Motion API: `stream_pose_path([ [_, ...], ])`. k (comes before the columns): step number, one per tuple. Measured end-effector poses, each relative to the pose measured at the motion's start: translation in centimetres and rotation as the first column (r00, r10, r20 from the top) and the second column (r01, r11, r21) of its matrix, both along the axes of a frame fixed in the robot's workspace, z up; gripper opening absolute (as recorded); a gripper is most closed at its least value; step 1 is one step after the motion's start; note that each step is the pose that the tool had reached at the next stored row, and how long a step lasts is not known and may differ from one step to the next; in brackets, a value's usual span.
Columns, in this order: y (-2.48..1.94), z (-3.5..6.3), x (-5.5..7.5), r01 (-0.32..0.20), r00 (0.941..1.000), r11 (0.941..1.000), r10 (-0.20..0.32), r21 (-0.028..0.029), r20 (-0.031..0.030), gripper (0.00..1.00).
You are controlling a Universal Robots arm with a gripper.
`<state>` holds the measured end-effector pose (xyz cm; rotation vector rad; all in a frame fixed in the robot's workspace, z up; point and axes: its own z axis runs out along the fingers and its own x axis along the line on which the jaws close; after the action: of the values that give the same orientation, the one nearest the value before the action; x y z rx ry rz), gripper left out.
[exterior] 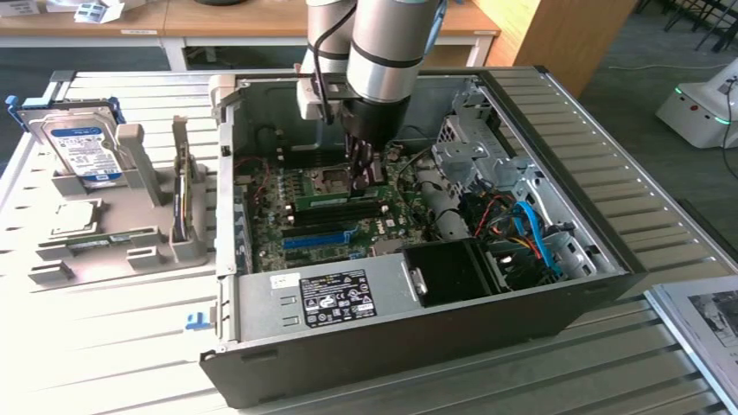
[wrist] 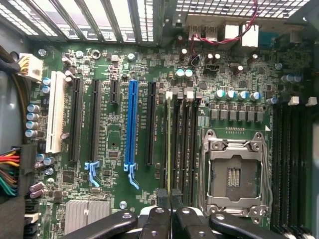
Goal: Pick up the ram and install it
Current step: 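Insert the ram into the slot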
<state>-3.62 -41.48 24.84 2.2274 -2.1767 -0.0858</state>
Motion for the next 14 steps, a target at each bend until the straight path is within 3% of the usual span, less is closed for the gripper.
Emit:
stream_pose_path([
  [14, 0.0, -1.01, 0.0, 0.0, 1.0, 1.0, 0.0, -0.0004, -0.0001, 0.12],
])
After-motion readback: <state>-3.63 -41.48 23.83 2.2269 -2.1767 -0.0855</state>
